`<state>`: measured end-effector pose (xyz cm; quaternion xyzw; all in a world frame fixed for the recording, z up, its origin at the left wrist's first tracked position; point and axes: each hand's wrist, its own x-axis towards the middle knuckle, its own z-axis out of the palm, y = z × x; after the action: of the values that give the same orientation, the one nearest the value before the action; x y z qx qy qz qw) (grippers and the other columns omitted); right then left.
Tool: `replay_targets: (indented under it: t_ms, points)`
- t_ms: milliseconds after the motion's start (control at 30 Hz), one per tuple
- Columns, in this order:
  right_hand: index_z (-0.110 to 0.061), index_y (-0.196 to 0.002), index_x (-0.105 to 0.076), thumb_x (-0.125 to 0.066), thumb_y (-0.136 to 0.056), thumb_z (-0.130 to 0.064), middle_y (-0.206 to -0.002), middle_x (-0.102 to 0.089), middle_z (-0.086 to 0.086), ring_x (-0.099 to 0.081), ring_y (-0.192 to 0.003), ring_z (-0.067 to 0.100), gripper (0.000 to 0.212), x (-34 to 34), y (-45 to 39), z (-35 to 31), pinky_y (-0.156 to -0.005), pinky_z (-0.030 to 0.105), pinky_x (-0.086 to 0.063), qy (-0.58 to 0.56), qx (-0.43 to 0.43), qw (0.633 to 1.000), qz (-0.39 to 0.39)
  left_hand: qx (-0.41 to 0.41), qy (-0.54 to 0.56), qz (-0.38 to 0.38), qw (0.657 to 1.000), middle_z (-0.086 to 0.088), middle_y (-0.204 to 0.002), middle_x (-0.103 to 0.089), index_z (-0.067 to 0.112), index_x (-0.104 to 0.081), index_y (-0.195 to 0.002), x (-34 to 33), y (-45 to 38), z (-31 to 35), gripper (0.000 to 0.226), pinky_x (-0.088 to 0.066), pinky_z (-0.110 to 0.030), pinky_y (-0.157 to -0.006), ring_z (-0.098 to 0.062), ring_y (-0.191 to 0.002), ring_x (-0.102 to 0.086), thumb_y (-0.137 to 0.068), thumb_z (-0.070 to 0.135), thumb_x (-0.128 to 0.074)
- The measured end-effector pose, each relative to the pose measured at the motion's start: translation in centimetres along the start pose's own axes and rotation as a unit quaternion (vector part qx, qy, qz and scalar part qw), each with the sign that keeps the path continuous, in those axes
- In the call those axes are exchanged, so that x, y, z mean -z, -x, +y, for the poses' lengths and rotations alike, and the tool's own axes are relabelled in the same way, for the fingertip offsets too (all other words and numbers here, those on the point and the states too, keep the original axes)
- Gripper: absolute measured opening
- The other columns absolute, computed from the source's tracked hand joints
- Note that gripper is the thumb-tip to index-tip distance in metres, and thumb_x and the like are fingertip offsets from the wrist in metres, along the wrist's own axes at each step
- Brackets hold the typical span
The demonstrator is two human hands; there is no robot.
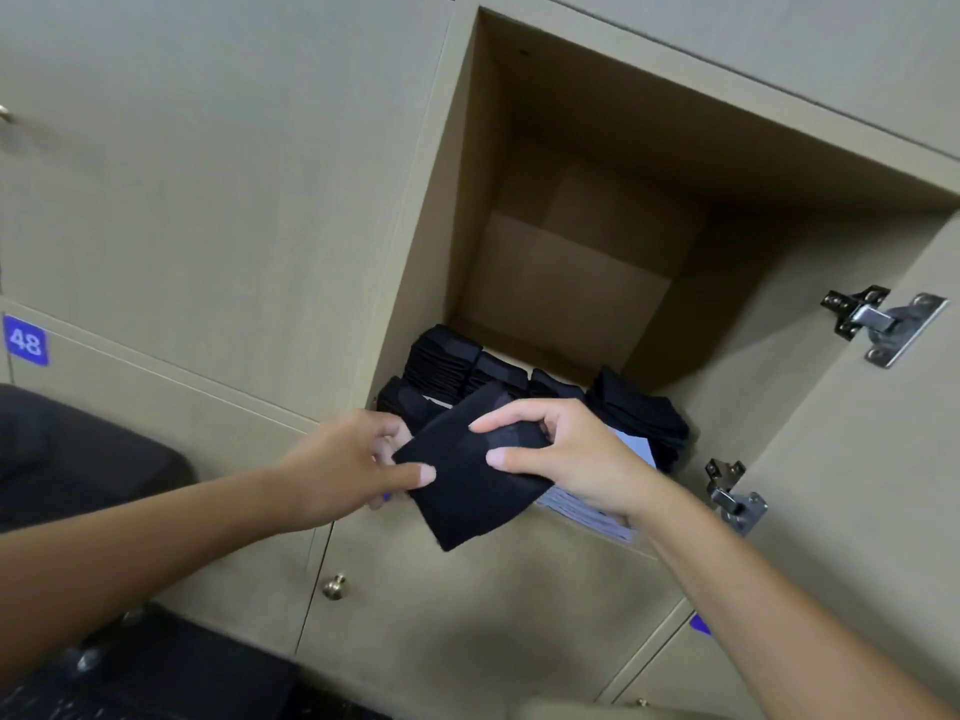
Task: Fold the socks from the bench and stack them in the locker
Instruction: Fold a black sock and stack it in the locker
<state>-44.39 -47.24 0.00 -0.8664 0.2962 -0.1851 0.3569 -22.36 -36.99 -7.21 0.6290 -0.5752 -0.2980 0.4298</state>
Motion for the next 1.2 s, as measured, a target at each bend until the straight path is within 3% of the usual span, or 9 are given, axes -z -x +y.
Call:
replay_targets:
  t_ms: [100, 167, 267, 533, 667, 867, 933, 1033, 1200]
  points:
    - [-0.029, -0.107, -0.078, -0.077, -0.087, -0.013, -0.114, -0.073, -0.017, -0.063, -0.112, -0.004, 0.025, 2.9, -0.9, 0.1, -0.096, 0.014, -0.045, 0.020, -0.002, 0.999, 0.048, -0.028, -0.116, -0.011, 0.993, 0.011, -0.075, -0.075, 0.021, -0.067, -0.082, -0.1, 0.4, -0.1, 0.016, -0.054, -0.026, -0.069, -0.002, -0.061, -0.063, -0.091, 0.033, -0.074]
    - [-0.028, -0.106, -0.078, -0.077, -0.087, -0.011, -0.111, -0.074, -0.015, -0.065, -0.111, 0.001, 0.025, 5.2, -1.5, 0.5, -0.097, 0.023, -0.051, 0.019, -0.008, 0.993, 0.114, -0.033, -0.179, -0.016, 0.983, 0.019, -0.078, -0.073, 0.025, -0.067, -0.081, 0.0, 0.5, -0.1, 0.014, -0.054, -0.027, -0.072, -0.001, -0.068, -0.063, -0.089, 0.036, -0.071]
    - [-0.025, -0.104, -0.077, -0.076, -0.087, -0.006, -0.111, -0.071, -0.011, -0.064, -0.111, 0.007, 0.026, 8.9, -2.4, 1.4, -0.096, 0.026, -0.052, 0.023, -0.028, 0.976, 0.216, -0.037, -0.240, -0.030, 0.970, 0.029, -0.083, -0.069, 0.031, -0.067, -0.083, 0.0, 0.5, -0.1, 0.011, -0.052, -0.024, -0.072, 0.000, -0.075, -0.062, -0.088, 0.042, -0.066]
    - [-0.025, -0.096, -0.073, -0.076, -0.085, 0.000, -0.120, -0.068, 0.010, -0.062, -0.118, 0.028, 0.028, 16.4, -4.8, 5.4, -0.104, 0.036, -0.051, -0.016, -0.124, 0.929, 0.348, -0.062, -0.294, -0.053, 0.952, 0.025, -0.084, -0.070, 0.036, -0.065, -0.085, -0.6, 0.5, 0.1, 0.011, -0.045, -0.019, -0.065, 0.011, -0.078, -0.056, -0.091, 0.045, -0.062]
    - [-0.019, -0.102, -0.072, -0.071, -0.088, 0.005, -0.121, -0.068, 0.015, -0.062, -0.119, 0.029, 0.028, 17.6, -5.7, 6.4, -0.102, 0.033, -0.049, -0.045, -0.160, 0.917, 0.361, -0.075, -0.303, -0.058, 0.948, 0.022, -0.084, -0.070, 0.034, -0.066, -0.088, -1.0, 0.2, 0.0, 0.013, -0.043, -0.015, -0.063, 0.012, -0.081, -0.056, -0.093, 0.044, -0.061]
    - [-0.025, -0.086, -0.073, -0.069, -0.088, 0.006, -0.119, -0.070, 0.013, -0.064, -0.118, 0.029, 0.032, 18.2, -7.0, 7.9, -0.104, 0.043, -0.050, -0.087, -0.212, 0.901, 0.369, -0.070, -0.323, -0.073, 0.941, 0.025, -0.091, -0.068, 0.039, -0.063, -0.089, -1.3, 0.0, -0.4, 0.015, -0.051, -0.020, -0.073, 0.005, -0.078, -0.057, -0.093, 0.053, -0.058]
    - [-0.022, -0.092, -0.072, -0.067, -0.089, 0.007, -0.119, -0.069, 0.014, -0.064, -0.114, 0.028, 0.029, 18.3, -7.3, 8.3, -0.089, 0.039, -0.056, -0.112, -0.218, 0.898, 0.366, -0.072, -0.327, -0.074, 0.940, 0.024, -0.092, -0.068, 0.038, -0.062, -0.090, -1.5, -0.1, -0.4, 0.018, -0.050, -0.019, -0.072, 0.004, -0.079, -0.058, -0.093, 0.055, -0.058]
    - [-0.017, -0.113, -0.070, -0.063, -0.092, 0.008, -0.115, -0.066, 0.013, -0.063, -0.104, 0.025, 0.032, 18.0, -7.5, 8.6, -0.065, 0.029, -0.051, -0.143, -0.225, 0.893, 0.363, -0.074, -0.333, -0.078, 0.937, 0.022, -0.092, -0.068, 0.035, -0.062, -0.092, -1.8, -0.2, -0.4, 0.020, -0.051, -0.020, -0.075, 0.001, -0.083, -0.060, -0.095, 0.055, -0.058]
    - [-0.014, -0.120, -0.068, -0.061, -0.094, 0.007, -0.117, -0.063, 0.011, -0.059, -0.107, 0.024, 0.034, 17.9, -8.0, 10.0, -0.066, 0.031, -0.050, -0.139, -0.259, 0.891, 0.346, -0.071, -0.337, -0.086, 0.935, 0.025, -0.091, -0.067, 0.036, -0.061, -0.091, -2.0, -0.3, -0.7, 0.021, -0.045, -0.015, -0.069, 0.002, -0.083, -0.060, -0.095, 0.056, -0.057]
